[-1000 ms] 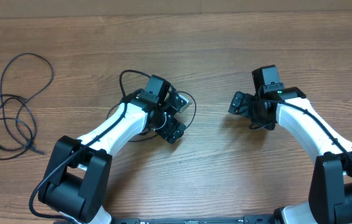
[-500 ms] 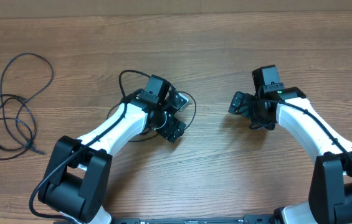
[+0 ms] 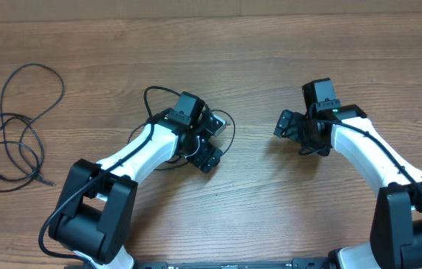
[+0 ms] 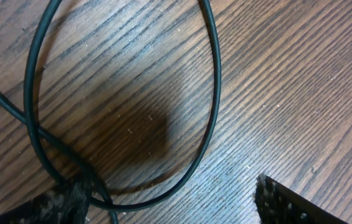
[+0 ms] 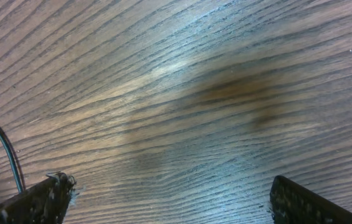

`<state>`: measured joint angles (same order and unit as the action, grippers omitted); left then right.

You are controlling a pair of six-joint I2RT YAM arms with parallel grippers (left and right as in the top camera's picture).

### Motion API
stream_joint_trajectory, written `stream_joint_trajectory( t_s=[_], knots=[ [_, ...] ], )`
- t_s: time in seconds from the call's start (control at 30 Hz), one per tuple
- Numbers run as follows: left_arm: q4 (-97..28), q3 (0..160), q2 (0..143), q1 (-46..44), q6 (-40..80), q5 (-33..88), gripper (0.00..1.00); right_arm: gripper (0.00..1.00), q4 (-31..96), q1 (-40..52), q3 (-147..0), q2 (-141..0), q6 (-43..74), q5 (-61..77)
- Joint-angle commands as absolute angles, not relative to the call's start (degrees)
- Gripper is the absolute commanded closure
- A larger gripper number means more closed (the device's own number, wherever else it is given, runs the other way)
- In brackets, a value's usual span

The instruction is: Untangle cables

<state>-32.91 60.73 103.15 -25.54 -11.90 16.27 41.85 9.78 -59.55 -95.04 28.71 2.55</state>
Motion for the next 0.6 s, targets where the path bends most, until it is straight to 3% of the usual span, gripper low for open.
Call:
stream_joint_trajectory(
  t_s=[0.0, 0.4, 0.57],
  knots=[
    [-32.7, 60.1, 103.8, -25.9, -10.3, 15.9, 0.16, 0.00, 41.7, 9.8, -59.2, -95.3, 29.1, 2.0],
    [-28.9, 55.7, 103.8, -25.8, -8.8, 10.8, 0.14, 0.00, 41.7, 9.8, -59.2, -95.3, 29.2, 2.0],
    [-31.3, 55.4, 103.8, -25.7, -5.6, 1.3, 0.14, 0.00, 41.7, 9.8, -59.2, -95.3, 29.1, 2.0]
  ],
)
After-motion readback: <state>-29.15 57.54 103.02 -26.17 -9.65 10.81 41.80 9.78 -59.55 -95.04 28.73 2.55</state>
